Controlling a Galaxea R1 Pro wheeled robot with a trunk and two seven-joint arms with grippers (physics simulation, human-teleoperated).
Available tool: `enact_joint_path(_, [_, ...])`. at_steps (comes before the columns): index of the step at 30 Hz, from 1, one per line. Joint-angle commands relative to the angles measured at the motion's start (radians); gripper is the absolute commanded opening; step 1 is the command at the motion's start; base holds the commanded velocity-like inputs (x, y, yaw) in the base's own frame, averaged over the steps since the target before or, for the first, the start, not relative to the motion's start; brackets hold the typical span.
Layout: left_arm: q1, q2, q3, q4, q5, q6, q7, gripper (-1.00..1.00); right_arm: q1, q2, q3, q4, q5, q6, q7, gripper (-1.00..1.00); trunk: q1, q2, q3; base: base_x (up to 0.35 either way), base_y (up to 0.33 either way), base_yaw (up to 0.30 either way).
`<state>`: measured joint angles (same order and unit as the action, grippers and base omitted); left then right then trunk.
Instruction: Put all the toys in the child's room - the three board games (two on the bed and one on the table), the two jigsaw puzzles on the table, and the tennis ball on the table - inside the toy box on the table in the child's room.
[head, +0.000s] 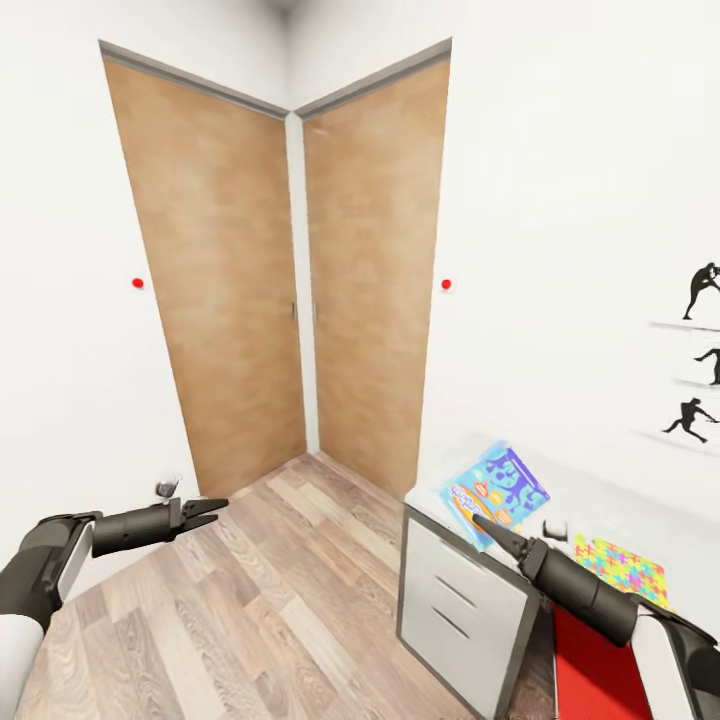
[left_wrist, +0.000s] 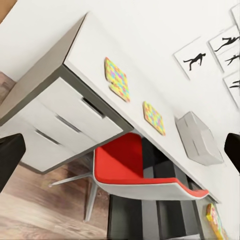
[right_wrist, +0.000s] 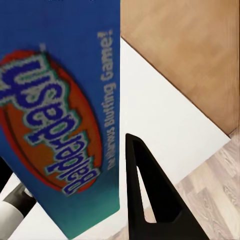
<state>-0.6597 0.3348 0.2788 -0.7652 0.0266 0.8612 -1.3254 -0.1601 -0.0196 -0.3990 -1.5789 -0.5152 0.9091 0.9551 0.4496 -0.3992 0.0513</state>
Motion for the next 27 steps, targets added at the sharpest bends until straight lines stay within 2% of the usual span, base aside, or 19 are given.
enact_joint_path(1, [0.0,0.0,0.0,0.0,0.002,0.01,-0.002,1.0,-0.005,-0.002,-0.009,0.0,-0.005,0.023,0.004,-1.0,0.0,-0.001,0.0,0.0,0.0,-0.287])
enact_joint_path(3, [0.0,0.0,0.0,0.0,0.002,0.01,-0.002,1.0,-0.033,-0.007,-0.028,-0.001,-0.006,0.068,0.005,-1.0,0.0,-0.001,0.0,0.0,0.0,-0.287])
enact_joint_path(6, [0.0,0.0,0.0,0.0,0.002,0.01,-0.002,1.0,-0.072,-0.012,-0.037,0.001,-0.004,0.097,0.004,-1.0,0.0,-0.001,0.0,0.0,0.0,-0.287])
enact_joint_path(7, [0.0,0.001,0.0,0.0,0.002,0.01,-0.002,1.0,-0.108,-0.018,-0.042,0.004,-0.002,0.113,0.003,-1.0,0.0,-0.001,0.0,0.0,0.0,-0.287])
enact_joint_path(9, [0.0,0.001,0.0,0.0,0.002,0.01,-0.001,1.0,-0.136,-0.027,-0.046,0.01,0.0,0.123,-0.002,-1.0,0.0,-0.001,0.0,0.0,0.0,-0.287])
enact_joint_path(11, [0.0,0.001,-0.001,0.0,0.002,0.01,-0.001,1.0,-0.172,-0.05,-0.059,0.018,0.001,0.134,-0.012,-1.0,0.0,-0.001,0.0,0.0,0.0,-0.287])
enact_joint_path(15, [0.0,0.001,-0.001,0.0,0.002,0.01,-0.001,1.0,-0.207,-0.077,-0.084,0.036,0.001,0.138,-0.022,-1.0,0.0,-0.001,0.0,0.0,0.0,-0.287])
enact_joint_path(17, [0.0,0.001,-0.001,0.0,0.002,0.01,-0.001,1.0,-0.234,-0.099,-0.1,0.059,0.001,0.138,-0.027,-1.0,0.0,-0.001,0.0,0.0,0.0,-0.287])
enact_joint_path(22, [0.0,0.001,-0.001,0.0,0.001,0.01,-0.001,1.0,-0.275,-0.14,-0.109,0.109,0.001,0.138,-0.036,-1.0,0.0,-0.001,0.0,0.0,0.0,-0.287])
enact_joint_path(27, [0.0,0.002,0.0,0.0,0.001,0.01,-0.001,1.0,-0.36,-0.205,-0.111,0.249,0.002,0.138,-0.082,-1.0,0.0,-0.001,0.0,0.0,0.0,-0.287])
